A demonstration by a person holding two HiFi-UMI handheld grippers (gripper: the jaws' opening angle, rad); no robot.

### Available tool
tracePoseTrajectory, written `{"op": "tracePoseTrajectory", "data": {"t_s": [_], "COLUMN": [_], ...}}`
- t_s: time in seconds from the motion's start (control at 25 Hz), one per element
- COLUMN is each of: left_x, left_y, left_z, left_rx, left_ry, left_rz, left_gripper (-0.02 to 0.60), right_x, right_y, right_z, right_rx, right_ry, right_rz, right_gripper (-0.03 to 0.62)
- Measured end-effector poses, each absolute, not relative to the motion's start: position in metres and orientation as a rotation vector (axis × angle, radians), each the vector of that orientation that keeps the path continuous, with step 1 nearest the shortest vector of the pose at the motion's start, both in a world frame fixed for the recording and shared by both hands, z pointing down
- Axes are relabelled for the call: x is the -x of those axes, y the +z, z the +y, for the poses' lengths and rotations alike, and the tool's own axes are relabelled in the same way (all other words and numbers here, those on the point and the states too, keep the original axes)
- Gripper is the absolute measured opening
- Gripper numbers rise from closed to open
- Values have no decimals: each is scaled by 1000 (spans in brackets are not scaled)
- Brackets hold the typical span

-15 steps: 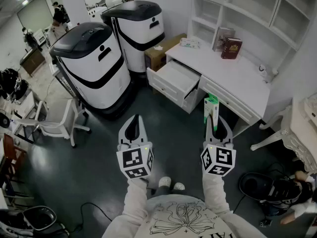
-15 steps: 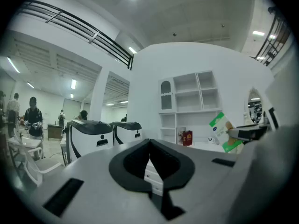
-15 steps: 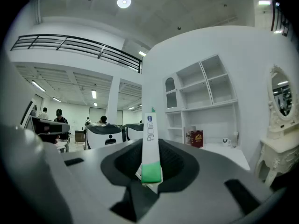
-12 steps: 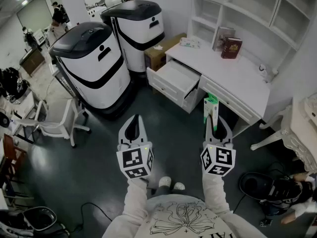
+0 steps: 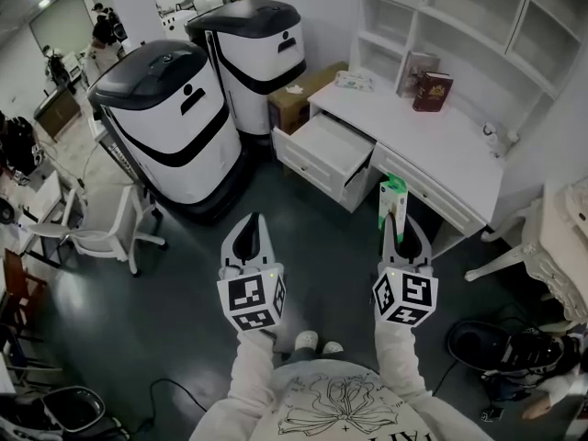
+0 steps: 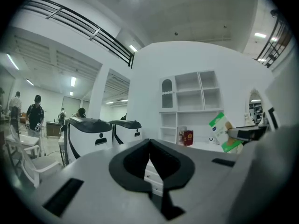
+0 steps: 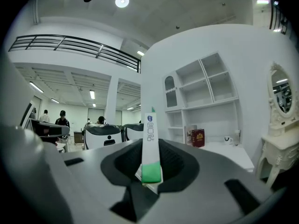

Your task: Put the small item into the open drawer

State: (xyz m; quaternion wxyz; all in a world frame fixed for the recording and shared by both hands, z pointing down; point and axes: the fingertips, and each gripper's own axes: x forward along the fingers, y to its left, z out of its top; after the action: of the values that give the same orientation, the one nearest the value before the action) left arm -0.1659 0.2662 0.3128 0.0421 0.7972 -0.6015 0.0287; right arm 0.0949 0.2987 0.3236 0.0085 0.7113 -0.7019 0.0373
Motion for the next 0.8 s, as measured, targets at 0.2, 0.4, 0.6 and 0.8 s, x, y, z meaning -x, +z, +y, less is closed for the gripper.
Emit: {"op": "tracePoseTrajectory", "data": {"t_s": [0.2, 0.4, 0.6, 0.8], "left_x": [170, 168, 164, 155], "left_y": [320, 326, 338, 348], "left_z": [246, 231, 213, 182], "left_rx": [-2453, -2469, -2459, -2446], "left_ry": [101, 116, 143, 166], "left_rz": [-1828, -1796, -1770, -1764], "left_gripper": [6, 6, 6, 6], "right_x": [-88, -84, -86, -96], "right_y": [329, 335, 344, 355], "right_z": [283, 273, 257, 226], "right_rx": [-2222, -2234, -2227, -2222], "right_ry": [123, 149, 175, 203], "right_rz": [-2185, -2179, -2157, -2151], "right_gripper": [92, 92, 92, 92]}}
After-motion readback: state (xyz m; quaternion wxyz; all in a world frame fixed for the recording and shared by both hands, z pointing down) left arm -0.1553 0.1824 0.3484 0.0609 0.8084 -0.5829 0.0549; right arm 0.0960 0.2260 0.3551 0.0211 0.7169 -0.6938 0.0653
